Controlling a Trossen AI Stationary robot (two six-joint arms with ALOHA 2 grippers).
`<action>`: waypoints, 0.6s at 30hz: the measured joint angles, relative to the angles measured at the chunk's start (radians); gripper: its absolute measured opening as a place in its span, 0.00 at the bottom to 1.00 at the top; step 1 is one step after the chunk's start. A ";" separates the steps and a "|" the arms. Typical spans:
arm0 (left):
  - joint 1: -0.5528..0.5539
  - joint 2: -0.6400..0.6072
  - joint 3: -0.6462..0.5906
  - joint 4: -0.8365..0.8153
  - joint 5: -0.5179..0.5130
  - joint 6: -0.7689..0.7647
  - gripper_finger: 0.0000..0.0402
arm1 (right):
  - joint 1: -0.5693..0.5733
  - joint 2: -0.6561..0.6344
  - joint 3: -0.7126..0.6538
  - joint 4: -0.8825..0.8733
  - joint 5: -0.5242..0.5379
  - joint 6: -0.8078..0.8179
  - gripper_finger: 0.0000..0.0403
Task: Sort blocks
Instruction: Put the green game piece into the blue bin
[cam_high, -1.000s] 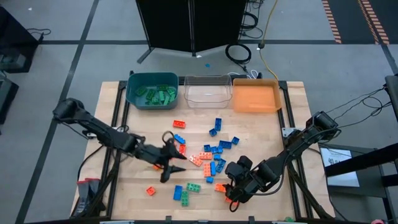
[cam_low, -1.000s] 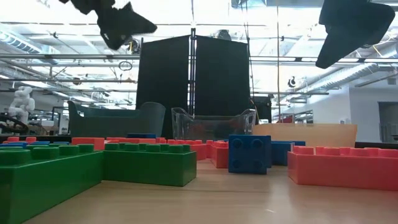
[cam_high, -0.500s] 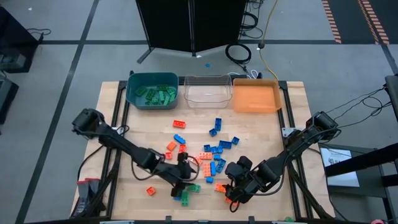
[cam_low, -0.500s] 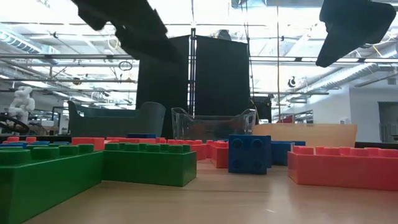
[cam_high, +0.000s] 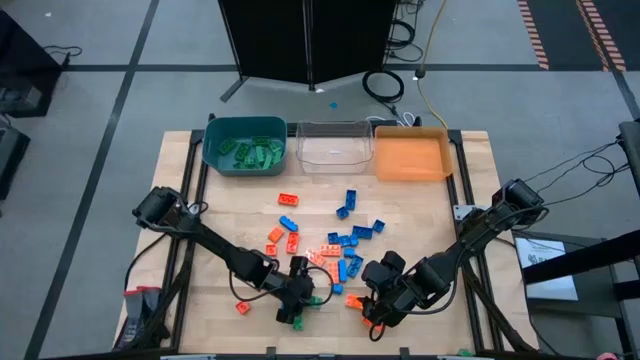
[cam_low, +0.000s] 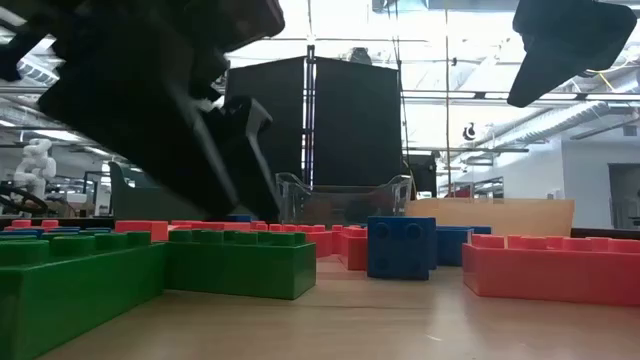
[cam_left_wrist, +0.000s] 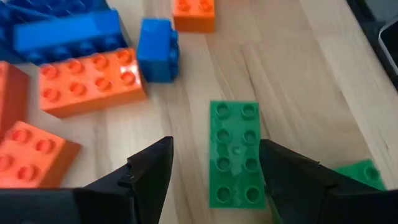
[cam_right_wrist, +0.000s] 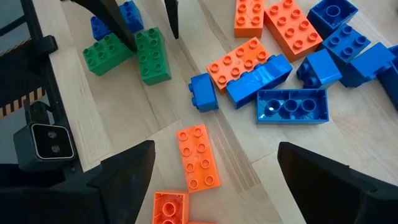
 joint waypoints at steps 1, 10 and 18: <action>0.000 0.006 0.000 0.000 0.003 0.000 0.61 | 0.000 0.000 0.000 0.000 0.000 0.000 0.83; 0.000 0.006 0.000 0.004 0.033 0.030 0.61 | 0.000 0.000 0.000 0.000 0.000 -0.003 0.83; 0.001 0.019 0.000 0.009 0.045 0.034 0.61 | 0.000 0.000 0.000 -0.003 0.000 -0.006 0.83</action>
